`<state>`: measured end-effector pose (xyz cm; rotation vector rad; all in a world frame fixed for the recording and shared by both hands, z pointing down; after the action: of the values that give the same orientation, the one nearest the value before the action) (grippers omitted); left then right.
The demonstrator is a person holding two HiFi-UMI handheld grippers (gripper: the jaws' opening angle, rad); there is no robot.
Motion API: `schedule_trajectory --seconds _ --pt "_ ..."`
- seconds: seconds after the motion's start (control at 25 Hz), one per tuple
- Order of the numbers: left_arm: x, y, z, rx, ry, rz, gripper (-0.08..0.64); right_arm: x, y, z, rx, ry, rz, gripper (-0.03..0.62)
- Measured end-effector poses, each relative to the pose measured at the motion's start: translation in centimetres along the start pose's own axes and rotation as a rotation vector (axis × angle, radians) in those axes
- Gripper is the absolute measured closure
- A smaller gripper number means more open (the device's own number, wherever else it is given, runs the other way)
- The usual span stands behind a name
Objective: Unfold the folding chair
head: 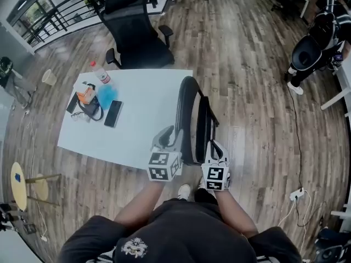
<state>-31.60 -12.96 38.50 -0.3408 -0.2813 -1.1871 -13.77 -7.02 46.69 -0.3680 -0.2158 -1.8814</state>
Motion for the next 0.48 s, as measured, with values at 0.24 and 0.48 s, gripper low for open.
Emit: schedule_trajectory --seconds 0.24,0.48 --pt "4.5 1.1 -0.2 0.023 -0.142 -0.076 0.346 5.3 3.3 1.9 0.077 -0.109 -0.121 0.457" --pt "6.9 1.9 0.6 -0.01 -0.261 -0.133 0.325 10.5 4.6 5.6 0.167 -0.294 -0.192 0.325"
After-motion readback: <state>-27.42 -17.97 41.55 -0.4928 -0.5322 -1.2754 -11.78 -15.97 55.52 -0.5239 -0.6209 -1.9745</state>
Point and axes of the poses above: the fingertips, and each gripper's own axes: x forward along the fingers, y to its right, z out of its underside, the point moved 9 cm from there along -x, backward along the fingers, and after that the axes turned 9 degrees about -z, right-handed, at the moved point
